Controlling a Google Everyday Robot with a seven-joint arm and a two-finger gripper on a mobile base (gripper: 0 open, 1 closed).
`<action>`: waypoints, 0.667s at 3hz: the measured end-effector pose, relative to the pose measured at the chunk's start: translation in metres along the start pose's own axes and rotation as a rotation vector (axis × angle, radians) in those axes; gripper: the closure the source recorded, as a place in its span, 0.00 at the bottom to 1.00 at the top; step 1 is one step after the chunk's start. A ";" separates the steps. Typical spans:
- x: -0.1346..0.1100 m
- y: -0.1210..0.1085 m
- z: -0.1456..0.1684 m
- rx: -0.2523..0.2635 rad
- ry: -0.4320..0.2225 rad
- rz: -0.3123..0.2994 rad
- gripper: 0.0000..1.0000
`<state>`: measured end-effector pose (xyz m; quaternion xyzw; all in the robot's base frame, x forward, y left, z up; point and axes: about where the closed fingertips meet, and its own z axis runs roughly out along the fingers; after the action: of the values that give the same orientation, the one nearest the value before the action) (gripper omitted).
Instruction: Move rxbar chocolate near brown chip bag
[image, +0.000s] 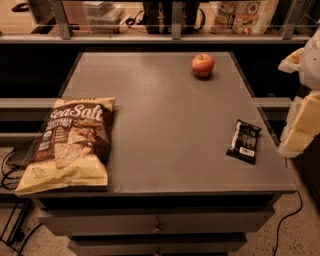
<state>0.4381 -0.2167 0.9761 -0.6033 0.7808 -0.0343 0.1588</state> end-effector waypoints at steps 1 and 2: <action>-0.002 -0.001 0.001 0.001 -0.005 -0.001 0.00; -0.008 -0.003 0.022 -0.037 -0.008 0.005 0.00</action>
Offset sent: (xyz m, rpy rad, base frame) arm 0.0217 0.0189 -0.0483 0.0344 0.1052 0.0100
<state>0.4487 -0.2069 0.9574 -0.6045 0.7820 -0.0169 0.1509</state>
